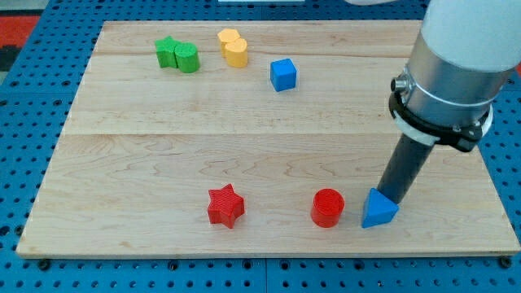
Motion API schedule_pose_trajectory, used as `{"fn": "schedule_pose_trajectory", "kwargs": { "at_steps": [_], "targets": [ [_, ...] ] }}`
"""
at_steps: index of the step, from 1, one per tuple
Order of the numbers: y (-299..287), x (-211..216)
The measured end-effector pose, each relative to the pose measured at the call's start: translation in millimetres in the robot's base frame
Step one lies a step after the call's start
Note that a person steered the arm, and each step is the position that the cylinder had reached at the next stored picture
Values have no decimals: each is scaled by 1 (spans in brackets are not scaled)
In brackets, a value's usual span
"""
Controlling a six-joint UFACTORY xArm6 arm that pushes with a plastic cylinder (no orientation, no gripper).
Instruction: Slide the cube to the left side of the red star
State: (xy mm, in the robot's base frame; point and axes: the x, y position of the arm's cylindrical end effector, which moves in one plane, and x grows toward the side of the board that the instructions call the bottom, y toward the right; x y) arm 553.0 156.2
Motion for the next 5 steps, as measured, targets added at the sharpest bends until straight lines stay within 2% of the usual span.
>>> {"fn": "schedule_pose_trajectory", "kwargs": {
  "at_steps": [1, 2, 3, 4, 5],
  "targets": [
    [14, -37],
    [27, -149],
    [-6, -214],
    [-42, -247],
    [-143, -240]
  ]
}}
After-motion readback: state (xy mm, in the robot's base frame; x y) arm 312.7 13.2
